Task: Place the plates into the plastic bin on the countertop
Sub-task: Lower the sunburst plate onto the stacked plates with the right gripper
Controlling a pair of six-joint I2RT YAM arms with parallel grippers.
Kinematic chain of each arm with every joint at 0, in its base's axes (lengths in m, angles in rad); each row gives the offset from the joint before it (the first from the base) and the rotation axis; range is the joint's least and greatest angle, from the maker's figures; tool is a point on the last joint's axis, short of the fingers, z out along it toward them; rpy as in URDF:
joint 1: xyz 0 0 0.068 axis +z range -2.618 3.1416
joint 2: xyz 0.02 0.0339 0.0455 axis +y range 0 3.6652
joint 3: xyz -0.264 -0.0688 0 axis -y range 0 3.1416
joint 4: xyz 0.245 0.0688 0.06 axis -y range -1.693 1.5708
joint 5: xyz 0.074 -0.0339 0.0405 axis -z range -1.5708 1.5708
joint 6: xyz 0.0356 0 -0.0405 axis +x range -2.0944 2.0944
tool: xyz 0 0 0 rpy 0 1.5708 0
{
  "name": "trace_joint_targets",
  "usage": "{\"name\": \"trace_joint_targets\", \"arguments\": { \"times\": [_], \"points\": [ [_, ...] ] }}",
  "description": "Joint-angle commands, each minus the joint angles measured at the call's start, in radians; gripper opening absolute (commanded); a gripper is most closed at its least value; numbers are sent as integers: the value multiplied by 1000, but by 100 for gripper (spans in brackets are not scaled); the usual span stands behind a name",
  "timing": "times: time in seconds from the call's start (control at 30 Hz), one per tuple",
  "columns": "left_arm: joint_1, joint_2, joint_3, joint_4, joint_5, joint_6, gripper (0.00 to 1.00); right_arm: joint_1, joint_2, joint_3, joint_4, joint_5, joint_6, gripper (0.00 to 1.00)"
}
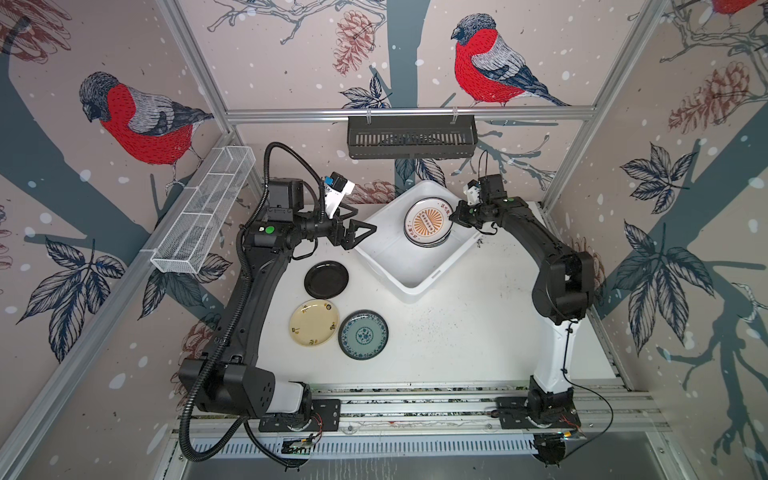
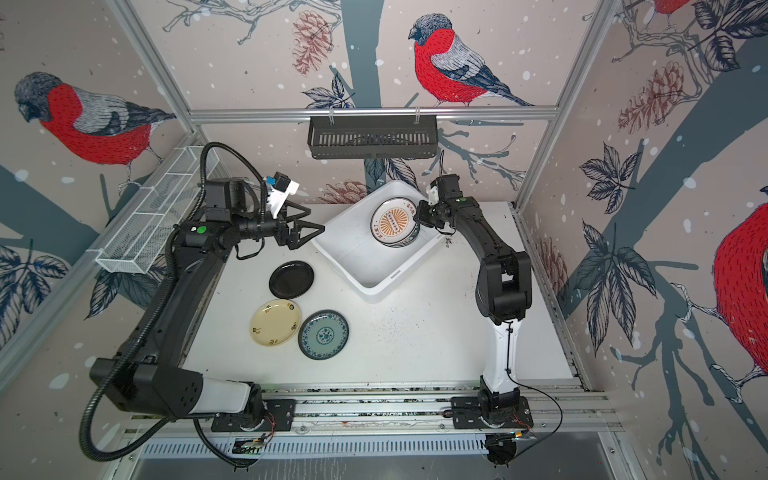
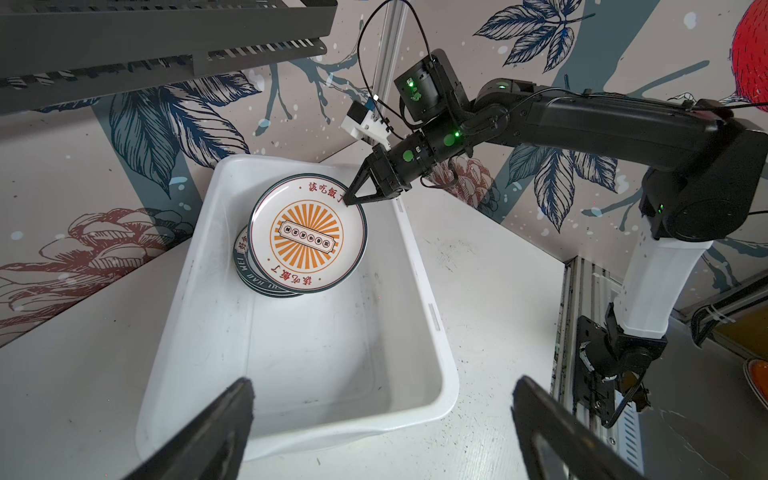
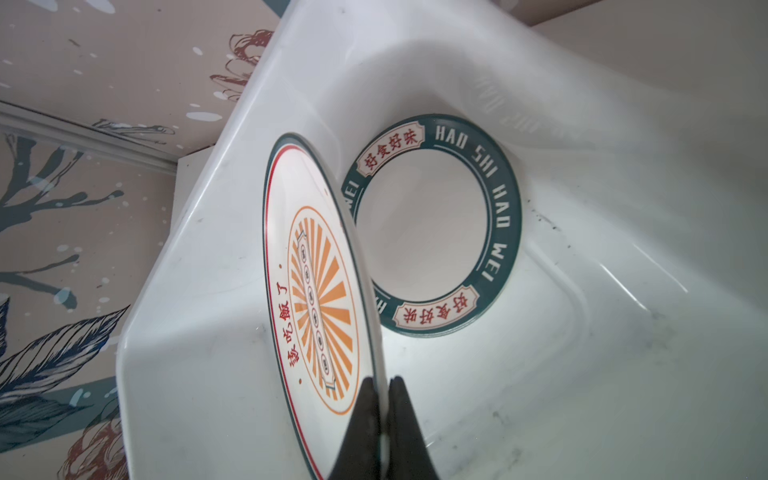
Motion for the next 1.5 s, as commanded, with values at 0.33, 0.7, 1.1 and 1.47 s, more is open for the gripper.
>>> {"name": "trace_joint_targets", "arguments": {
  "times": [0.33,0.7,1.1,1.47],
  "points": [
    [1,-1,-7,11,-3,9,96,-5,137,104,90,46,77,1],
    [1,2,-6,9,-1,13,96,-16,194,141,128,25,126,1],
    [1,-2,-10,4,-5,20,96,-15,227,144,135,28,141,2],
    [1,-10,-17,-5,-12,38,96,-17,241,135,153,33,163,3]
  ]
}}
